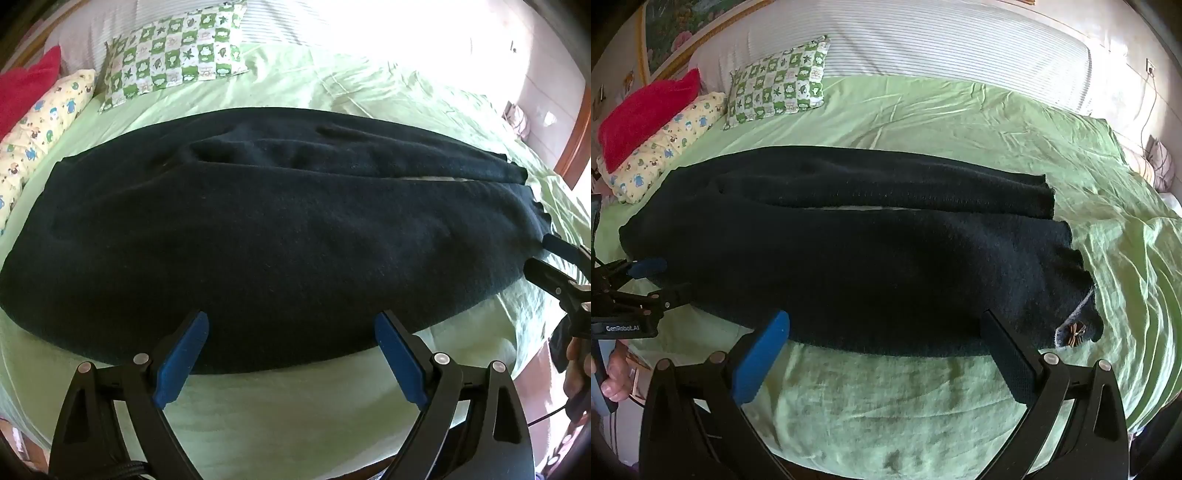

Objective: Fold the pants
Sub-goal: 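Move both grippers over the waistband of the dark navy pants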

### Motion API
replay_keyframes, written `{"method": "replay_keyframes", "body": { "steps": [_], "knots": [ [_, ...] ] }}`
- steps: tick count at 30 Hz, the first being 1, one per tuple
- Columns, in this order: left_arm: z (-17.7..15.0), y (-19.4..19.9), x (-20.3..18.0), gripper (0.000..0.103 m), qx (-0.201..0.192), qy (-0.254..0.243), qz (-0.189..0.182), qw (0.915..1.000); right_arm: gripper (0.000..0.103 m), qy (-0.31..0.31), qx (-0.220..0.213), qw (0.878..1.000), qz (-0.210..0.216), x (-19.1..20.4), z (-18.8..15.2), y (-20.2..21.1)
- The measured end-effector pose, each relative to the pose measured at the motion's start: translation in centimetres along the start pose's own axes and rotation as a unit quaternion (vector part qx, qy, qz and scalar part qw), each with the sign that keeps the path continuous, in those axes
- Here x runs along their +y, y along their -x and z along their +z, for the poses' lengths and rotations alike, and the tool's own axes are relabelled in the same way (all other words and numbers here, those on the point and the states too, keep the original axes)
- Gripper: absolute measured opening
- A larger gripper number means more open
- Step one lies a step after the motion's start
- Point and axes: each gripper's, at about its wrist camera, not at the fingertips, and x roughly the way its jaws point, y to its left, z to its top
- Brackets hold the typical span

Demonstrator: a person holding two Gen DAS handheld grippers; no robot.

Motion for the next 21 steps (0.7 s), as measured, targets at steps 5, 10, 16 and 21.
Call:
{"method": "replay_keyframes", "body": {
  "steps": [5, 10, 16, 21],
  "knots": [
    [0.03, -0.20, -0.15, 0.092, 0.000, 0.002, 0.001, 1.0000, 0.103, -0.003, 0.001, 1.000, 0.001, -0.07, 0.04, 0.00],
    [0.16, -0.54, -0.23, 0.092, 0.000, 0.002, 0.000, 1.0000, 0.103, -0.004, 0.001, 1.000, 0.000, -0.13, 0.08, 0.00],
    [0.00, -0.12, -0.33, 0.092, 0.000, 0.004, -0.003, 1.0000, 0.103, -0.004, 0.002, 1.000, 0.000, -0.29, 0.28, -0.16],
    [0.02, 0.02, -0.17, 0.092, 0.001, 0.005, -0.005, 1.0000, 0.103, -0.004, 0.003, 1.000, 0.000, -0.40, 0.34, -0.24]
  ]
}}
